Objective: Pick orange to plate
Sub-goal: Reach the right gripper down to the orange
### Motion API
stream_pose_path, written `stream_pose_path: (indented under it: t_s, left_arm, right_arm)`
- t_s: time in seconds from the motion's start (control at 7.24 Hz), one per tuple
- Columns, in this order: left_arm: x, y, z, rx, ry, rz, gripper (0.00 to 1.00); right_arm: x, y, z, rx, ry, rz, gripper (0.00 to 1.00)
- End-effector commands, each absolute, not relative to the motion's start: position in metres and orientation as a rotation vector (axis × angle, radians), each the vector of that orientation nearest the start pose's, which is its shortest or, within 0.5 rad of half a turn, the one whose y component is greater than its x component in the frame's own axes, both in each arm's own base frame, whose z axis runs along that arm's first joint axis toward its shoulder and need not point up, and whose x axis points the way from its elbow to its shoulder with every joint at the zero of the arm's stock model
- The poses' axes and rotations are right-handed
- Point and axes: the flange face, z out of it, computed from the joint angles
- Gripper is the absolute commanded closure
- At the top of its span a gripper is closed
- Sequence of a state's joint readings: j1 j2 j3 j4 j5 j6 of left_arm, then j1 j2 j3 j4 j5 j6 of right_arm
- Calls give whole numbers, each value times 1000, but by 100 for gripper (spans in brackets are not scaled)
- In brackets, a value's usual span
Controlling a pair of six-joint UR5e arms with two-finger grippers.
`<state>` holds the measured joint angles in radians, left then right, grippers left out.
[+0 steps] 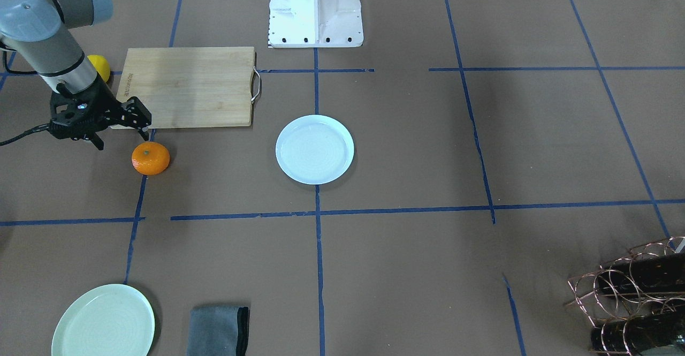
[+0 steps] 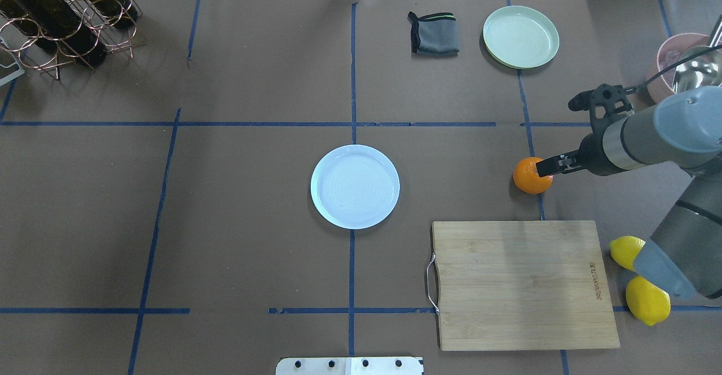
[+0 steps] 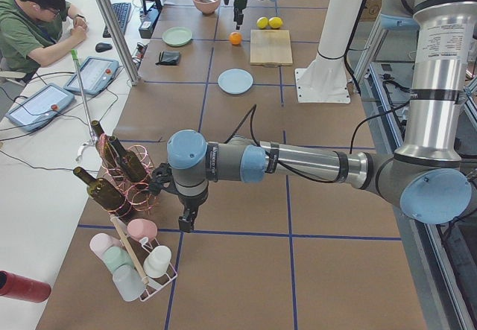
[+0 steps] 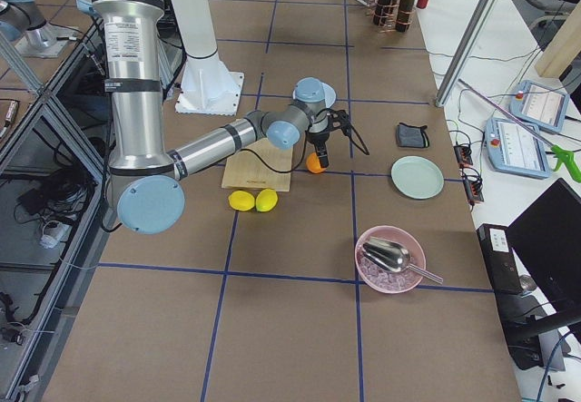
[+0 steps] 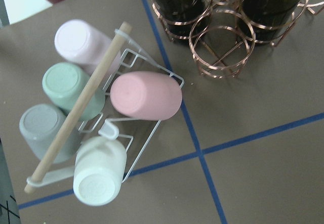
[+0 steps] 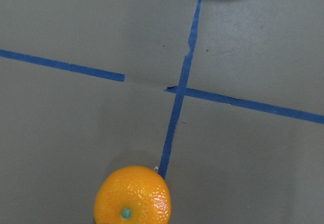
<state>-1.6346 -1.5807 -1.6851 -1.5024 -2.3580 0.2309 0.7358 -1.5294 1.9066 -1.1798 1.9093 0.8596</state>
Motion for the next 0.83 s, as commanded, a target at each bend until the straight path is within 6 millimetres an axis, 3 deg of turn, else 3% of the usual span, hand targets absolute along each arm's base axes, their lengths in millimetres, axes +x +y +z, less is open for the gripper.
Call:
stream_pose_path:
  t_s: [0.0,0.69]
  left_arm:
    - [-93,-482,599,174,795,179,0]
    - [-93,-482,596,180,794,181,0]
  right_arm:
    - [-345,-406,444,268,-756,-90,1]
    - [-370,-421,457,256,-732,-101,1]
